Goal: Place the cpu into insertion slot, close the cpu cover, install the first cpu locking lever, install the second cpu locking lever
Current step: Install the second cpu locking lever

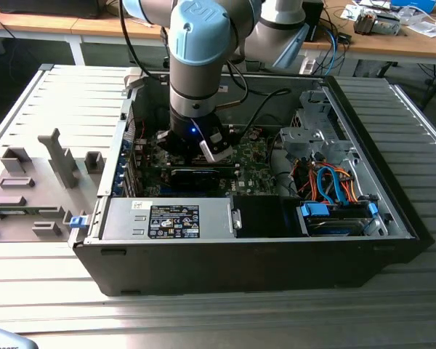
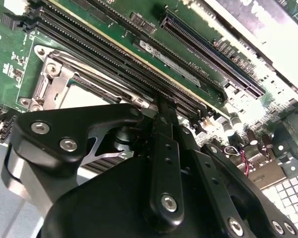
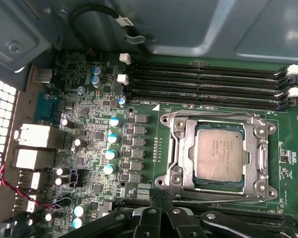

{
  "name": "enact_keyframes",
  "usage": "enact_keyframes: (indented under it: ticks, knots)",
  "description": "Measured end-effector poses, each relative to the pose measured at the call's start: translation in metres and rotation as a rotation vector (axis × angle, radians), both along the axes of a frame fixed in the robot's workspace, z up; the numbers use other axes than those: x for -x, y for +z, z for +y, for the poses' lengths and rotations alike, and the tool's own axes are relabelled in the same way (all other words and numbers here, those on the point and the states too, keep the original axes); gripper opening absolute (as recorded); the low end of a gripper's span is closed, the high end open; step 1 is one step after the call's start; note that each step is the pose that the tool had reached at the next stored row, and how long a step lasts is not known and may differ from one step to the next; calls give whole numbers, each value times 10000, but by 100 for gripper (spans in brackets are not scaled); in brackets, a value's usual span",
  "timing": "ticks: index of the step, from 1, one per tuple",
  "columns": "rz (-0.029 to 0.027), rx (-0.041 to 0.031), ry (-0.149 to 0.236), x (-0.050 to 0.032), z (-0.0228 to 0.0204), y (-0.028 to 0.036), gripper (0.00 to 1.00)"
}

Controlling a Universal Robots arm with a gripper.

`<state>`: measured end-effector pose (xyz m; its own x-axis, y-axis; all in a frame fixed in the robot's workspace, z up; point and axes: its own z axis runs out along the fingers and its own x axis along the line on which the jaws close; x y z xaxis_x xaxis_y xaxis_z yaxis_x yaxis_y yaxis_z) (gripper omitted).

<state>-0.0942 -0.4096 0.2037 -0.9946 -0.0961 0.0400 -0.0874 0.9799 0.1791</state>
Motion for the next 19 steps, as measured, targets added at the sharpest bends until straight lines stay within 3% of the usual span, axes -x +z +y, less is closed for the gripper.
enact_keyframes:
  ticks: [10,16,19]
  knots:
    - [1,-20,314,-4,4,23,11]
    - [84,-92,607,-67,46,17,11]
    - [124,-175,708,-90,54,11,11]
